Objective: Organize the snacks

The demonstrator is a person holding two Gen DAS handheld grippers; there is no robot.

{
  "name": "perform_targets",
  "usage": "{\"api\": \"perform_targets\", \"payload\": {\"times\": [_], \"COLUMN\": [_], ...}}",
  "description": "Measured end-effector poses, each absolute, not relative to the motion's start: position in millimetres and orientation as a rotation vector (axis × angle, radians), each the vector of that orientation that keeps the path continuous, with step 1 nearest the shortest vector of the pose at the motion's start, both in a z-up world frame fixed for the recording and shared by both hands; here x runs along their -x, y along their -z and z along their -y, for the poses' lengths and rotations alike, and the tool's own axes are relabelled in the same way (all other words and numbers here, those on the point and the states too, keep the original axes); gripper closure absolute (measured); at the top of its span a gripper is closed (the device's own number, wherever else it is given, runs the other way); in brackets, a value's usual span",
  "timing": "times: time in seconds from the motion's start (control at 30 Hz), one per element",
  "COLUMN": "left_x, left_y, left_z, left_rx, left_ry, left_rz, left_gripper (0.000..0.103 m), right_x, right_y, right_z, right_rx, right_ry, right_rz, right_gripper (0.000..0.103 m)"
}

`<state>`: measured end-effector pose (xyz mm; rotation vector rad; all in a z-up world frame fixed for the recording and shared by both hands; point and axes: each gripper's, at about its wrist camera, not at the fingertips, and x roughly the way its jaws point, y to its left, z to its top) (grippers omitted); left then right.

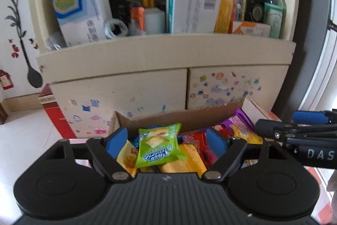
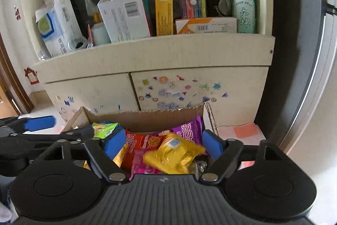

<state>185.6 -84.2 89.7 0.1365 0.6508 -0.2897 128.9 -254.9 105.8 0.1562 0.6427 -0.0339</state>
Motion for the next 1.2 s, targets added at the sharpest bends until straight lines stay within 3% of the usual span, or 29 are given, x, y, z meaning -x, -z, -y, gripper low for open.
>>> {"api": "perform_targets", "payload": {"times": [0.37,1.2], "left_x": [-159,-129], "left_y": [-98,-94], "left_z": [68,60], "left_rx": [-0.160,-0.207], "left_ry": [0.234,0.154], "left_rz": [-0.716,-0.813], "left_gripper": [0.013,0.011], "right_x": [-114,-88], "right_y": [-115,-106], "right_z": [247,234], "right_rx": [-0.111,-0.073], "right_ry": [0.043,0.128], "right_rz": [-0.701,-0.835], "right_gripper": [0.008,0.000]}}
